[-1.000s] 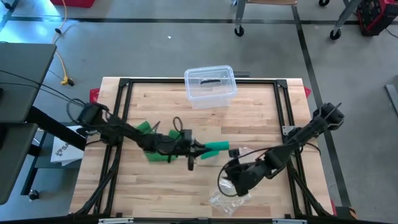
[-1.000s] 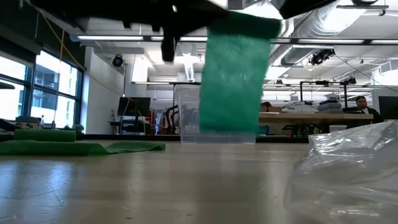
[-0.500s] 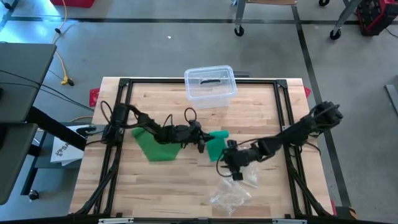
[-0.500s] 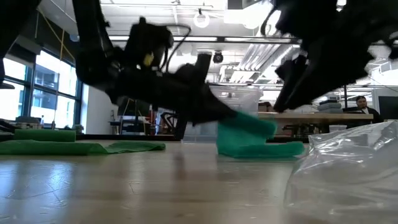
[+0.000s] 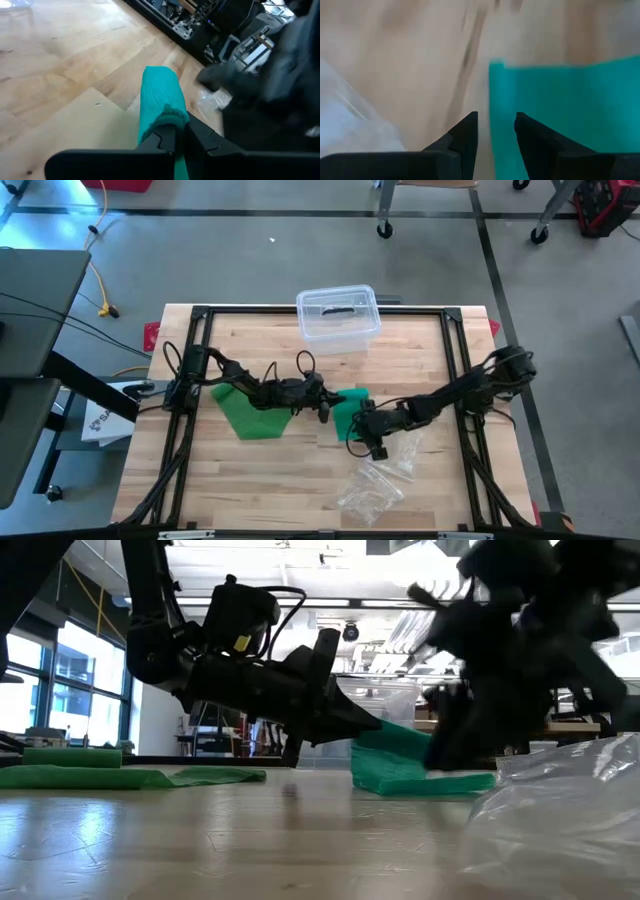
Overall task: Roll bandage
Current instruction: Roll the blue bandage
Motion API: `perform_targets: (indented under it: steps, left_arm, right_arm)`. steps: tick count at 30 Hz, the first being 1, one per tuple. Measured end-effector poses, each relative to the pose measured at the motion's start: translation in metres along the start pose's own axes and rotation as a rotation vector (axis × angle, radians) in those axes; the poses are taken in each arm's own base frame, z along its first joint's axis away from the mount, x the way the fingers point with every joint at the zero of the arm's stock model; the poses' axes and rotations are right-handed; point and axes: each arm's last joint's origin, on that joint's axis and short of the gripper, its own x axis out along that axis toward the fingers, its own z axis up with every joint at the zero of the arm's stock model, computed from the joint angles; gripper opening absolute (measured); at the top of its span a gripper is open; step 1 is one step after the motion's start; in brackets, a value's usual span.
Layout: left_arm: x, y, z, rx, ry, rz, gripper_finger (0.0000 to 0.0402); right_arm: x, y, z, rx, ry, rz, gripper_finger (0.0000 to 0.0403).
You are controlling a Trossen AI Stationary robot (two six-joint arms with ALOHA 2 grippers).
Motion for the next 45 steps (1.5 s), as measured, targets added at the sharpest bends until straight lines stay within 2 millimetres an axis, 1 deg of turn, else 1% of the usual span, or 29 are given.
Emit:
perform_targets:
  steps: [1, 4, 6, 9, 10, 13, 15, 17, 19, 20, 23, 27, 30, 33, 37, 41, 45]
  left_arm:
    - [0.0, 0.0, 0.0, 0.0, 0.0, 0.0, 0.0008]
    - [0.0, 0.0, 0.0, 0.008, 0.001, 0.0, 0.0008]
    - [0.0, 0.0, -0.001, 0.01, 0.002, -0.001, 0.0008]
    - [-0.001, -0.001, 0.0, 0.045, 0.0, -0.003, 0.0008]
    - [-0.001, -0.002, 0.001, 0.064, -0.005, -0.006, 0.0008]
    - [-0.002, -0.006, 0.008, 0.133, -0.025, -0.019, 0.0008]
    - [-0.005, -0.008, 0.01, 0.158, -0.035, -0.017, 0.0008]
    - [-0.008, -0.006, 0.012, 0.168, -0.049, -0.01, 0.0008]
    - [-0.01, -0.003, 0.014, 0.162, -0.067, 0.0, 0.0008]
    - [-0.013, -0.001, 0.014, 0.15, -0.078, -0.002, 0.0008]
    - [-0.024, 0.006, 0.017, 0.079, -0.148, -0.033, 0.0008]
    - [-0.049, 0.013, 0.027, -0.035, -0.316, -0.149, 0.0008]
    - [-0.059, 0.02, 0.034, -0.124, -0.303, -0.153, 0.0008]
    - [-0.059, 0.009, 0.045, -0.154, -0.297, -0.263, 0.0008]
    - [-0.056, -0.017, 0.051, -0.14, -0.281, -0.403, 0.0008]
    - [-0.058, -0.045, 0.061, -0.11, -0.307, -0.516, 0.0008]
    - [-0.066, -0.067, 0.074, -0.072, -0.346, -0.611, 0.0008]
  right_arm:
    - [0.005, 0.0, -0.003, -0.015, 0.013, -0.001, 0.0121]
    - [0.014, 0.001, -0.001, -0.025, 0.025, 0.015, 0.0108]
    - [0.013, 0.002, 0.001, -0.013, 0.038, 0.025, 0.0083]
    - [0.01, 0.003, 0.003, -0.008, 0.064, 0.009, 0.0022]
    - [0.01, 0.004, 0.003, 0.01, 0.07, 0.009, 0.0012]
    - [0.006, 0.013, 0.009, 0.085, 0.081, 0.023, 0.0009]
    - [-0.002, 0.025, 0.016, 0.093, 0.081, 0.072, 0.0003]
    - [-0.015, 0.042, 0.031, 0.089, 0.035, 0.102, 0.0003]
    - [-0.03, 0.054, 0.044, 0.085, 0.014, 0.073, 0.0002]
    - [-0.036, 0.061, 0.047, 0.08, 0.017, 0.05, 0.0001]
    - [-0.049, 0.076, 0.054, 0.068, 0.053, 0.01, 0.0001]
    - [-0.067, 0.097, 0.076, 0.039, -0.001, 0.071, 0.0001]
    - [-0.073, 0.103, 0.087, 0.012, -0.04, 0.067, 0.0]
    - [-0.075, 0.103, 0.091, -0.034, -0.065, 0.036, 0.0]
    - [-0.067, 0.09, 0.088, -0.026, -0.046, -0.005, 0.0]
    - [-0.058, 0.08, 0.073, -0.008, 0.0, -0.032, 0.0]
    - [-0.051, 0.078, 0.059, 0.029, 0.014, -0.017, 0.0]
